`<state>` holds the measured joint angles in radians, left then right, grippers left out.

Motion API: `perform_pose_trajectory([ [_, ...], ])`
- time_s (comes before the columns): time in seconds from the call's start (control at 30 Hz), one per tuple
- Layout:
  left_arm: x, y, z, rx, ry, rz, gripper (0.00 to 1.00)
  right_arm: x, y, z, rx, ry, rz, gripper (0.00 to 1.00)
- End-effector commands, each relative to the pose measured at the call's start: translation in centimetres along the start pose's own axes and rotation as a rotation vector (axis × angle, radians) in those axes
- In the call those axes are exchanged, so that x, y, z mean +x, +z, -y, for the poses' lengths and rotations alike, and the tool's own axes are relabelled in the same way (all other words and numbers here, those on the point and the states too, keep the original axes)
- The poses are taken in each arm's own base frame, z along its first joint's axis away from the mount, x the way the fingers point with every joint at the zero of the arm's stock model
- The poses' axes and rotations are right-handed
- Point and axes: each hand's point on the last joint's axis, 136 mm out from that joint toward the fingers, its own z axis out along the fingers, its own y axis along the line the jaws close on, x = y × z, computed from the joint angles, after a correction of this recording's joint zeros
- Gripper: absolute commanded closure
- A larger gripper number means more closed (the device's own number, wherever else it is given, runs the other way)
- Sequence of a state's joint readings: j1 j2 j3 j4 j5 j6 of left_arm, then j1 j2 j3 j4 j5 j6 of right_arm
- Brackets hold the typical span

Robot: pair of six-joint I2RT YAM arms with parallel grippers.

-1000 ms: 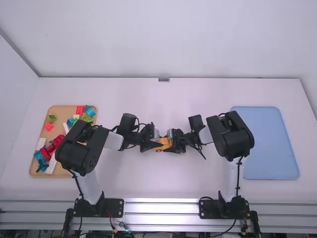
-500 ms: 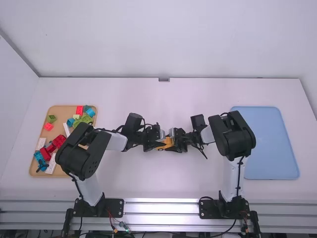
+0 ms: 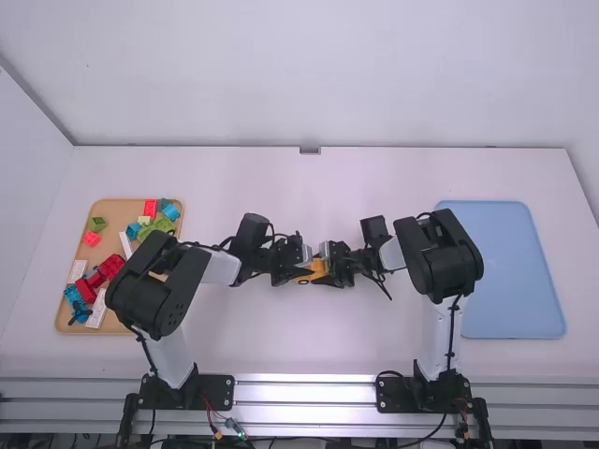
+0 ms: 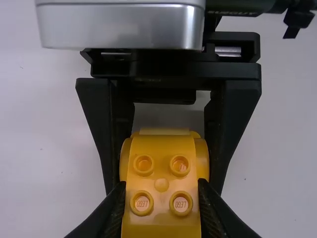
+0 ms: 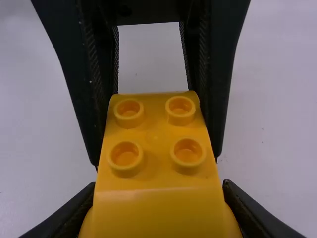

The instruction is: Assemble lego blocks to make yellow taxi

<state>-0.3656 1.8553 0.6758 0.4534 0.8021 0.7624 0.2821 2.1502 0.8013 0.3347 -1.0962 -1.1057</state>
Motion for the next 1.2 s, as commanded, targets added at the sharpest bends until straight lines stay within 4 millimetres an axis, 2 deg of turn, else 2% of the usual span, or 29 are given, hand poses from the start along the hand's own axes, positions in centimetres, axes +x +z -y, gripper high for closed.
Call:
perform_pose_trajectory([
  [0.0,3.0,0.9,1.9,0.031,-0.044,-0.086,0.67,0.3,0.9,-0.4,-0.020,0.006,-0.019,0.57],
  [0.2,2.6,0.0,0.7,-0.005,-0.042,-0.073,0.66,0.4,0.8,-0.3,-0.017,0.009,-0.020,0.57],
  [0.43,2.0,-0.2,0.3,-0.020,-0.026,-0.060,0.63,0.4,0.9,-0.3,-0.018,0.009,-0.020,0.57],
  [0.53,1.2,-0.5,0.3,-0.018,-0.012,-0.040,0.61,0.4,0.9,-0.3,-0.018,0.008,-0.020,0.57],
  [0.57,0.7,-0.7,0.3,-0.015,-0.008,-0.024,0.62,0.4,0.9,-0.3,-0.018,0.009,-0.020,0.57],
  [0.67,-0.6,-1.7,0.0,-0.007,0.001,0.035,0.58,0.4,0.9,-0.3,-0.018,0.009,-0.020,0.57],
  [0.8,-2.0,-3.9,-1.1,-0.020,0.003,0.110,0.54,0.4,0.9,-0.3,-0.018,0.009,-0.021,0.57],
  [0.87,-2.5,-5.7,-1.7,-0.027,0.009,0.155,0.50,0.4,0.9,-0.3,-0.018,0.009,-0.020,0.56],
  [0.9,-2.6,-6.9,-2.1,-0.035,0.008,0.179,0.40,0.4,0.9,-0.3,-0.018,0.009,-0.021,0.56],
  [0.93,-2.6,-7.1,-2.2,-0.037,0.007,0.182,0.37,0.4,0.9,-0.3,-0.018,0.010,-0.020,0.56],
  [0.97,-2.2,-8.9,-3.2,-0.078,-0.018,0.190,0.01,0.3,0.9,-0.3,-0.018,0.009,-0.020,0.54],
  [1.07,-0.5,-11.4,-5.9,-0.201,-0.175,0.148,0.01,0.1,0.8,0.1,-0.005,0.044,-0.016,0.52],
  [1.13,2.2,-13.7,-8.9,-0.369,-0.401,0.084,0.01,-0.2,0.1,1.5,0.049,0.106,-0.028,0.53],
  [1.17,2.6,-14.0,-9.3,-0.397,-0.435,0.075,0.01,-0.2,0.0,1.7,0.061,0.116,-0.035,0.53],
])
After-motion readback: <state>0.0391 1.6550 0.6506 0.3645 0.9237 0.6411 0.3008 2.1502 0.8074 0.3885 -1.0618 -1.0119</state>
